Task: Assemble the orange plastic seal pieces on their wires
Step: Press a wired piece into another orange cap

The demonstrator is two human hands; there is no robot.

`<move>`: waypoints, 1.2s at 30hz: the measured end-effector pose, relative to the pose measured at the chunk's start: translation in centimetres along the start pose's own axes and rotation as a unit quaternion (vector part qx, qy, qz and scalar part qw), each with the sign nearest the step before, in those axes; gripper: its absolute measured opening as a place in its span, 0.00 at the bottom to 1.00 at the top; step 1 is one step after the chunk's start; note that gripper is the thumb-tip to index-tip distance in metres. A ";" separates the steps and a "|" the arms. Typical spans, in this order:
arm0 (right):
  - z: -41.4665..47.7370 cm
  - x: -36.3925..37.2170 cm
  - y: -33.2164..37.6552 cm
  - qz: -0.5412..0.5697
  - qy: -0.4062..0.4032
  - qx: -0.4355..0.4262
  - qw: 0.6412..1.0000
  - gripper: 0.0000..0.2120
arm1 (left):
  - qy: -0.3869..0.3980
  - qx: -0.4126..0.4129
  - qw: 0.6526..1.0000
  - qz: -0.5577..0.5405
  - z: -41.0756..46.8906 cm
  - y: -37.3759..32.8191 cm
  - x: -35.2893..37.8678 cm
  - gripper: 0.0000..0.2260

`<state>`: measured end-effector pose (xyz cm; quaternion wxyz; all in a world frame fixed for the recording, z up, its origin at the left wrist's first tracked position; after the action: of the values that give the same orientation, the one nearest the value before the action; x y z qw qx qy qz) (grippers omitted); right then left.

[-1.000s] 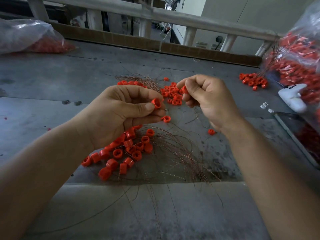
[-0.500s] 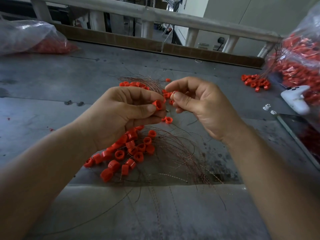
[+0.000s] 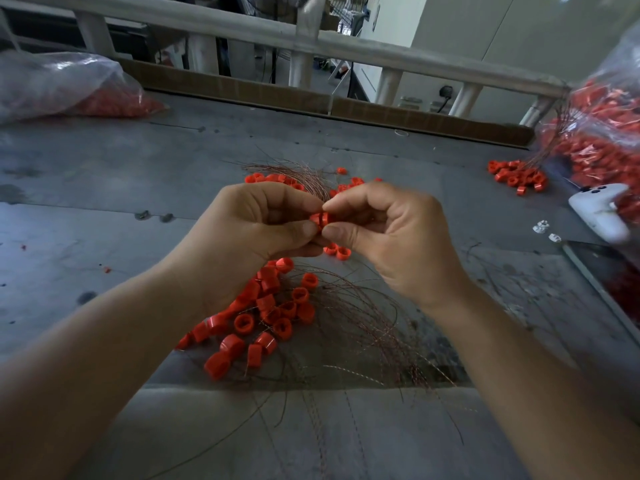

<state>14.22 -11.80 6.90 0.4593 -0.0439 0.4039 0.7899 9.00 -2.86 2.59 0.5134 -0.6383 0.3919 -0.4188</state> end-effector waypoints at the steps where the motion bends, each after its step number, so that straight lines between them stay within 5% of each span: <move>1: 0.0 0.0 0.1 -0.006 -0.002 -0.003 1.000 0.12 | -0.004 0.006 1.000 0.011 0.0 -0.1 0.0 0.09; 36: -0.2 -0.4 0.6 -0.068 0.004 -0.025 0.997 0.09 | 0.008 -0.015 1.000 0.026 -0.3 0.3 0.3 0.09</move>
<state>13.94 -12.39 7.33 0.5089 -0.0857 0.3822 0.7666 8.81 -3.30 2.34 0.5110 -0.6325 0.4186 -0.4045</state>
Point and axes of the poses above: each hand's wrist, its own z-axis towards the middle knuckle, its own x-axis out of the palm, y = z × x, the point moved 10 cm from there along z, towards the middle knuckle, and after that the axes turned 14 degrees about -x, right-handed, at the moved point
